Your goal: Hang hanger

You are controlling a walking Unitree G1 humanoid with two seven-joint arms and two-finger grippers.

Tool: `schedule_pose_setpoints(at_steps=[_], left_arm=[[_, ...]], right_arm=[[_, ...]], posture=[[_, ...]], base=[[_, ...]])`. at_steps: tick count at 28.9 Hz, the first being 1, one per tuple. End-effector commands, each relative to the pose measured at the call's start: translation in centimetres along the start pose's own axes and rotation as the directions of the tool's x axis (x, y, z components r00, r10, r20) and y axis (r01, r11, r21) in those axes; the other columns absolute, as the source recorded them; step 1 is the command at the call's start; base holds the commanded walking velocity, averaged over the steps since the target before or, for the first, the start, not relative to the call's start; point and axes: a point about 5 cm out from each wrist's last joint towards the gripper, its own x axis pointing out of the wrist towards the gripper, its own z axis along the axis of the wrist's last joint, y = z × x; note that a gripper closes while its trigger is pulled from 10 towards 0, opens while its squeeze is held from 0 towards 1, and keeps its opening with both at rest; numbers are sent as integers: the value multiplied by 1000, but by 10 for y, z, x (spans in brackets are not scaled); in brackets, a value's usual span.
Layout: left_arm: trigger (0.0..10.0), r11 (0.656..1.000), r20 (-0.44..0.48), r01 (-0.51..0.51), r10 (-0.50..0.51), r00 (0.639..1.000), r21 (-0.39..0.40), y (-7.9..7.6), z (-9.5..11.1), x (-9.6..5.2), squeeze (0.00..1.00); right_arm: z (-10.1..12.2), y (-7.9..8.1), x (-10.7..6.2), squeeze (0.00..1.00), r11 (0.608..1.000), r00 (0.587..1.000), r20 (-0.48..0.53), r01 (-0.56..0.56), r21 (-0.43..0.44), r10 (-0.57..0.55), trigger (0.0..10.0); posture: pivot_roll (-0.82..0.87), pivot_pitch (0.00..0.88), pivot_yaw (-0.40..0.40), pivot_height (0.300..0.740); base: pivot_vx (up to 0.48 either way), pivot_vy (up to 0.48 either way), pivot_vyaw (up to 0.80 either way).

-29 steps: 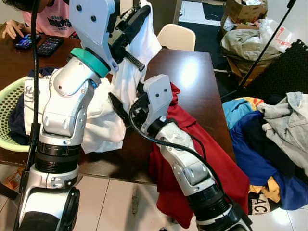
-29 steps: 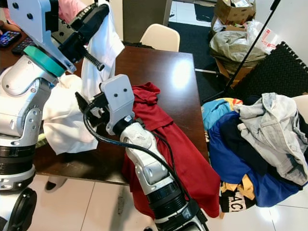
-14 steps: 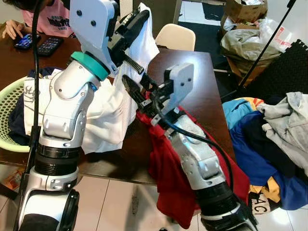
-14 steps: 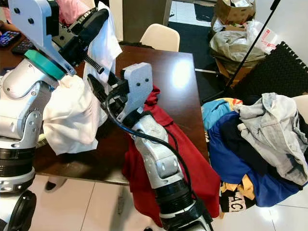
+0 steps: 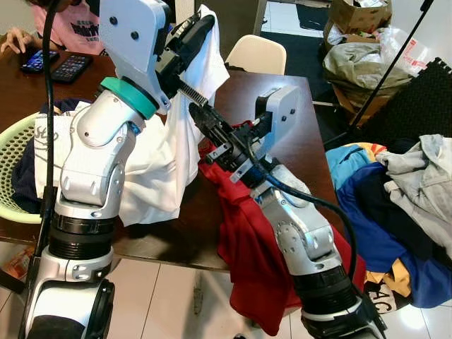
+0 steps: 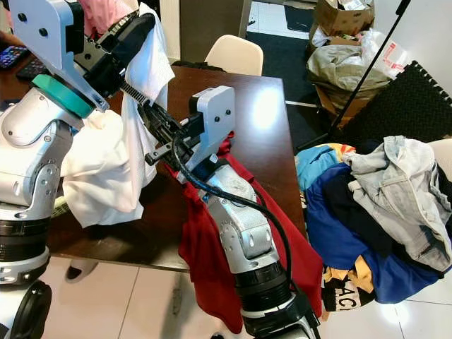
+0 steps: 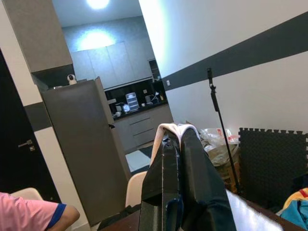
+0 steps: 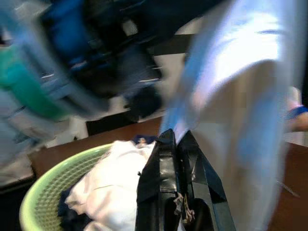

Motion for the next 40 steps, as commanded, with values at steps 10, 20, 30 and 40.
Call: schedule_pose_setpoints(at_steps=[10, 20, 30, 40], left_arm=[[10000, 1000, 7, -6, 6, 1000, 11, -1, 1, 1, 0], [10000, 1000, 3, -8, 8, 1000, 11, -1, 0, 0, 0], [10000, 1000, -17, -11, 12, 1000, 23, 0, -5, -2, 0], [10000, 990, -120, -114, 124, 985, 87, 19, -20, -19, 0]], right_arm=[[-16, 7, -1, 1000, 984, 993, -93, 51, -169, -68, 10000], [-22, 4, 4, 0, 967, 980, -114, 135, -216, -162, 10000], [-18, -19, 2, 0, 920, 944, -95, 281, -272, -316, 0], [10, -52, -10, 0, 883, 933, -2, 339, -324, -359, 0]], posture=[[40, 155, 11, 740], [45, 153, 7, 740], [42, 144, 8, 740], [47, 141, 11, 740]], base=[[0, 0, 0], [0, 0, 0], [0, 0, 0], [0, 0, 0]])
